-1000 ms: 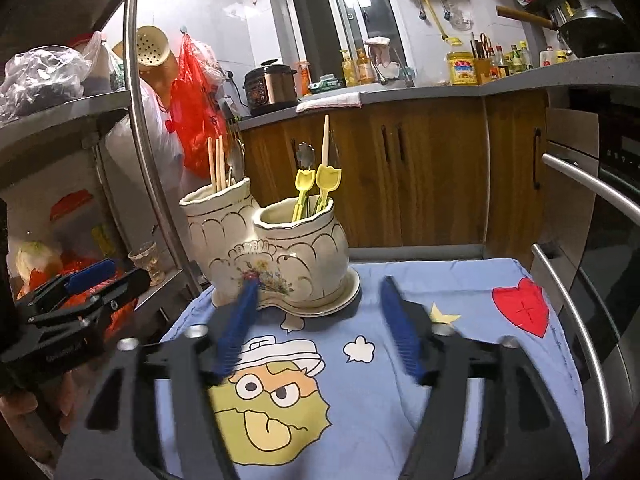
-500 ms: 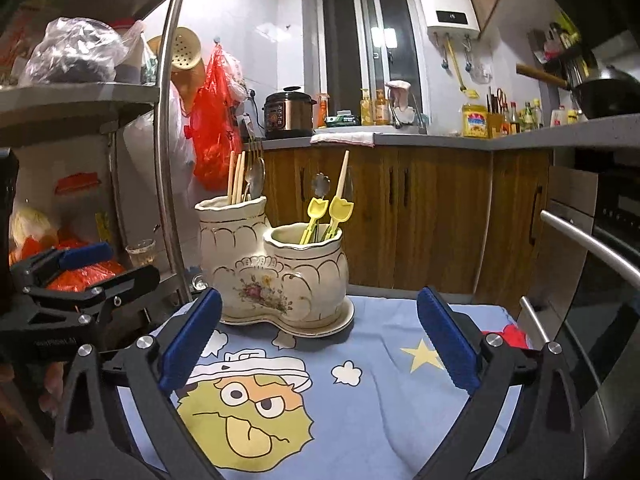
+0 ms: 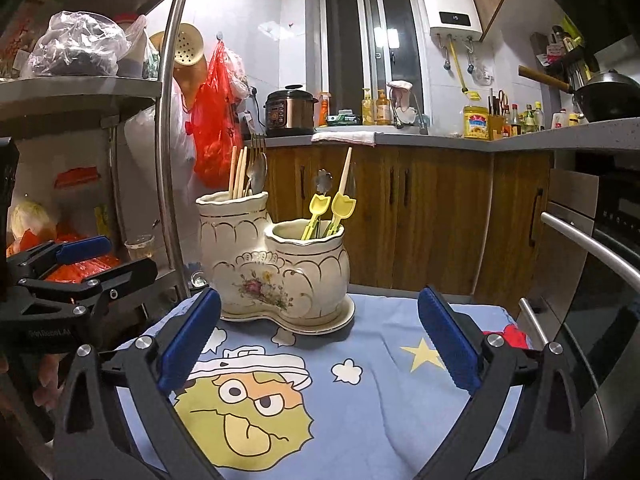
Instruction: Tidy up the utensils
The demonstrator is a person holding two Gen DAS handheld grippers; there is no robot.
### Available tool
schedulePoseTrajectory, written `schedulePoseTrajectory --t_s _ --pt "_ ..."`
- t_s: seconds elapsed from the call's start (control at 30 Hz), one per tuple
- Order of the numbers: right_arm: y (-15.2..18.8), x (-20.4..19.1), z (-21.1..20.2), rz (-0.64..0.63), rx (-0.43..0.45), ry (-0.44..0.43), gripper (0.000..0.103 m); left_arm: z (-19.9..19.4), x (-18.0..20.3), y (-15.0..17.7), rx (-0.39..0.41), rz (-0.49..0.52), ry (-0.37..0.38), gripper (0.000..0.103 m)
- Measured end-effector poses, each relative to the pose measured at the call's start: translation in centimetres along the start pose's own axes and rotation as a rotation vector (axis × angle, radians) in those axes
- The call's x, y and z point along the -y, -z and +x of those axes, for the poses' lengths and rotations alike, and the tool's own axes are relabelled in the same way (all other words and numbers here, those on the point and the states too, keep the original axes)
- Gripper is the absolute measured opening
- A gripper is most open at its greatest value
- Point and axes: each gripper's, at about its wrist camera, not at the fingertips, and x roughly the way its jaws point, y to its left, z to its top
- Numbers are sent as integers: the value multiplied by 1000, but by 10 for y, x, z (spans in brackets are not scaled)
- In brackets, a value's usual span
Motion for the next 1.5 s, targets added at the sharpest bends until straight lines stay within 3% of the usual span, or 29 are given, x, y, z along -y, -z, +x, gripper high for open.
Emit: schedulePoseTrajectory --t_s 1.5 --pt "1 -4 0 13 -12 -2 98 -1 2 2 -5 14 -10 96"
